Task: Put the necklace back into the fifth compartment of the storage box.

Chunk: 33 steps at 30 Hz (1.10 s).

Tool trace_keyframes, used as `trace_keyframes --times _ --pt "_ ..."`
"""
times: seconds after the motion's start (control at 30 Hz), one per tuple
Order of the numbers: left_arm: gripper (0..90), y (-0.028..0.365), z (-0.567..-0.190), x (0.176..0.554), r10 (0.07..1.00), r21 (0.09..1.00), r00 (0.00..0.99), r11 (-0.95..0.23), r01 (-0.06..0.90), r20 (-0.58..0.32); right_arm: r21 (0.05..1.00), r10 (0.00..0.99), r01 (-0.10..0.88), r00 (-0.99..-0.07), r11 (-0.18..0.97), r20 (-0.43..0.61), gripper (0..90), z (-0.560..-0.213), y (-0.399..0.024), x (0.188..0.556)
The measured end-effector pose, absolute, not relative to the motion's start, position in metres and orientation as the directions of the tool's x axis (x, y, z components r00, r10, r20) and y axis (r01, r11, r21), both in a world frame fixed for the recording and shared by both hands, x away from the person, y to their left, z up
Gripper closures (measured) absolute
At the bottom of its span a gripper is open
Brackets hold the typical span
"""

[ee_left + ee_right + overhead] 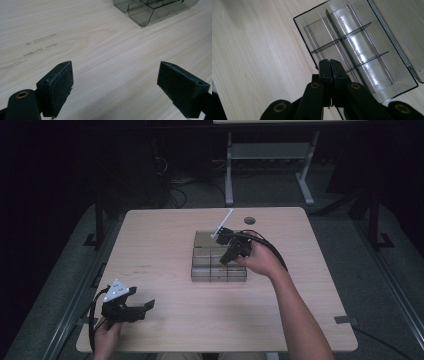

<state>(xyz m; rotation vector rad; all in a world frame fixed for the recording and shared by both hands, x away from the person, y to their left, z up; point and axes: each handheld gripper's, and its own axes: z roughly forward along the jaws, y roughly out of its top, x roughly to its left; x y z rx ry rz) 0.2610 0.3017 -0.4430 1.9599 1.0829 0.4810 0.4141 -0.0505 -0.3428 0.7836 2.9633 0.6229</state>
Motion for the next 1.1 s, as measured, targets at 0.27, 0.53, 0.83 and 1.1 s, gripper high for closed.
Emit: trace_keyframes --times 0.27,0.53,0.83,1.1 --pt "13.1 0.301 -0.442 0.261 0.826 0.815 0.561 -0.286 0.504 -0.057 0.380 0.488 0.483 -0.868 0.789 0.090 88.0 -0.349 -0.047 0.421" --pt "13.1 0.303 -0.443 0.260 0.833 0.812 0.550 -0.277 0.513 -0.063 0.365 0.496 0.495 -0.863 0.788 0.099 88.0 -0.358 -0.042 0.427" --pt "13.1 0.302 -0.443 0.260 0.829 0.810 0.555 -0.284 0.513 -0.061 0.353 0.506 0.512 -0.855 0.783 0.117 87.9 -0.373 -0.040 0.432" --pt "13.1 0.303 -0.443 0.260 0.833 0.811 0.550 -0.281 0.513 -0.060 0.351 0.511 0.516 -0.852 0.781 0.115 87.8 -0.377 -0.039 0.436"
